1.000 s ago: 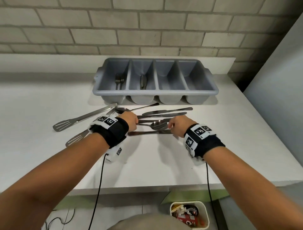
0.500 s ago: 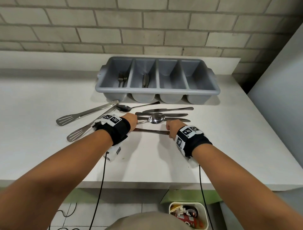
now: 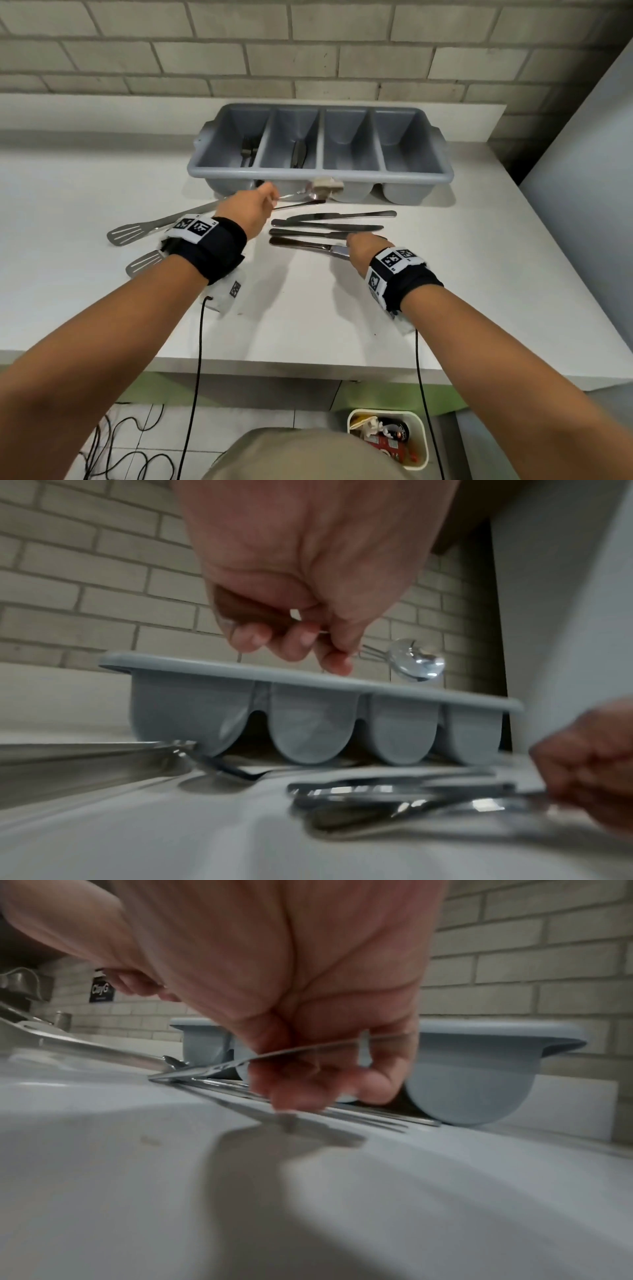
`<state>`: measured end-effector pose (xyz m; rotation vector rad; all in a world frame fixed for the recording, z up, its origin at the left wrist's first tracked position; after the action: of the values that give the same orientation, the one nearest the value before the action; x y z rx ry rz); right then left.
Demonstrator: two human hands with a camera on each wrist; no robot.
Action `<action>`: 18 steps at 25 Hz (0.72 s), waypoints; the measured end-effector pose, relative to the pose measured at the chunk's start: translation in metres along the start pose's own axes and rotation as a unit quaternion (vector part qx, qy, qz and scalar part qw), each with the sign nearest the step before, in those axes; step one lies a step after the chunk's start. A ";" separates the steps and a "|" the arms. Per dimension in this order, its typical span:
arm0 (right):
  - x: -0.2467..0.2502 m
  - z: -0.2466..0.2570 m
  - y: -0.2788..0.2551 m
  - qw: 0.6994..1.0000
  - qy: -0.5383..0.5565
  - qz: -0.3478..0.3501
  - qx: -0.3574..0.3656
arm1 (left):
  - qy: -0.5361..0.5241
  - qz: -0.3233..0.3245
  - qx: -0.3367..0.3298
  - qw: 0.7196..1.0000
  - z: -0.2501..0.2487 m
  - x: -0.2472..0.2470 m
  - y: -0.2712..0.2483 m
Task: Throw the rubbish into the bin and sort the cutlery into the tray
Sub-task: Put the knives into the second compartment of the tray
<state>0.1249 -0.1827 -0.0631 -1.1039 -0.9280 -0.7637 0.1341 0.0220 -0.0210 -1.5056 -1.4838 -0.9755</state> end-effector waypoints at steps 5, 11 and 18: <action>0.030 -0.019 -0.013 0.995 0.008 -0.104 -0.012 | -0.235 -0.090 0.023 0.968 -0.032 0.031 0.015; 0.077 -0.075 -0.034 0.935 0.215 -0.263 -0.108 | -0.382 -0.007 0.087 0.920 -0.081 0.027 0.086; 0.103 -0.089 -0.029 0.866 0.361 -0.325 -0.119 | -0.342 0.078 0.094 0.932 -0.121 0.009 0.124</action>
<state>0.1640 -0.2824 0.0255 -0.5870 -0.5402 -1.7466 0.2589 -0.0862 0.0319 -1.8840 -1.8210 -0.1884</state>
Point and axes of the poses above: each hand's wrist, its own y-axis towards the middle knuckle, its own x-axis out of the back of the hand, z = x × y, the point moved 5 cm from there along y, towards the middle knuckle, and after that the axes turned 4 degrees about z, right-handed, at the moved point
